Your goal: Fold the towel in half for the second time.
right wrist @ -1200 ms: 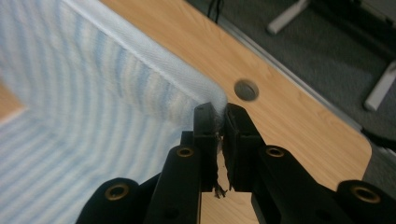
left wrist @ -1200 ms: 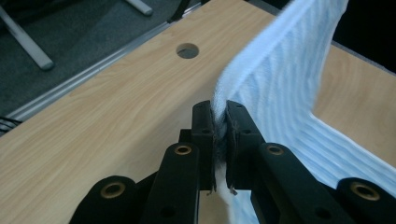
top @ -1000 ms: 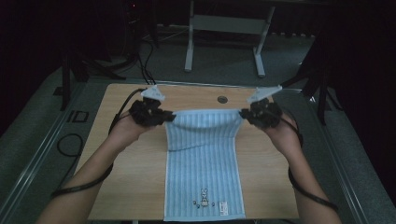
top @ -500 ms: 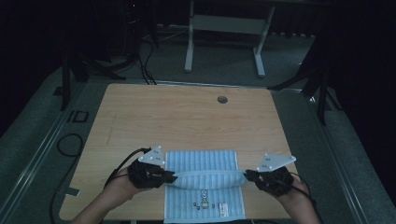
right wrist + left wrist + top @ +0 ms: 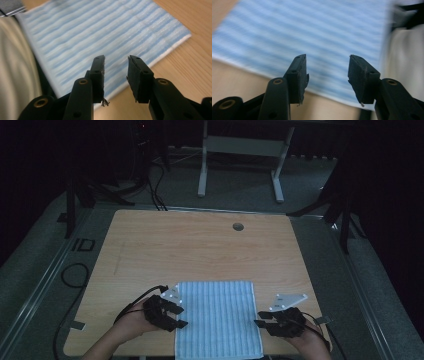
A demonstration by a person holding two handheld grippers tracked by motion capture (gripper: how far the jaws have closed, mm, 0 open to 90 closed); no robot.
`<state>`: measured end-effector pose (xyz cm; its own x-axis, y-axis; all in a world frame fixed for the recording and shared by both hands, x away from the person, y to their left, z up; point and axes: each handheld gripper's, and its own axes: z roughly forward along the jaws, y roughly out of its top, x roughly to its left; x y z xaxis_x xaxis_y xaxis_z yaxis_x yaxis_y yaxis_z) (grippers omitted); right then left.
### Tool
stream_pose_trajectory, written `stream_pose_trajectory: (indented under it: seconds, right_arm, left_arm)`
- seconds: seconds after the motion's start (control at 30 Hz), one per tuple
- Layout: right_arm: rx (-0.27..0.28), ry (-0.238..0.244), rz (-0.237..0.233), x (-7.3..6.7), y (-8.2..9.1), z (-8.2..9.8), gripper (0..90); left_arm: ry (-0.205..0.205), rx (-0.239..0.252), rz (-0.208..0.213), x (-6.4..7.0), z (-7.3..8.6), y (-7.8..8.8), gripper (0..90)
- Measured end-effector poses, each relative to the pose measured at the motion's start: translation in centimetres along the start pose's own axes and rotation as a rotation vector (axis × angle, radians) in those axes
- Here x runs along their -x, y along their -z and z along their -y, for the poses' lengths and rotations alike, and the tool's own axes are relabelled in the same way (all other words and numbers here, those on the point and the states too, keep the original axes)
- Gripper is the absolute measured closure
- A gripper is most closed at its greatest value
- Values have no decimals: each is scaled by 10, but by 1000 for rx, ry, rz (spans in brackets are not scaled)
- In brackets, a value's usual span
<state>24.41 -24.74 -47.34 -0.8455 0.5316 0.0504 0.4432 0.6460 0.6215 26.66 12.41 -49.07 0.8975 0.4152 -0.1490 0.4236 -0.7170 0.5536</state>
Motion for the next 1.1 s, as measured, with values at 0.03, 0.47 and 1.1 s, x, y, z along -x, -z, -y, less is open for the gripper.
stream_pose_trajectory:
  seconds: [0.03,0.47,1.1]
  right_arm:
    - [-11,1,0,2,-7,-1,653]
    - [-170,34,40,47,-80,-17,645]
    - [-165,-24,-4,86,-102,-45,636]
  left_arm:
    - [26,5,2,-6,0,-7,488]
    - [55,-51,-49,-38,0,-45,485]
    - [101,14,-73,-93,-1,-39,502]
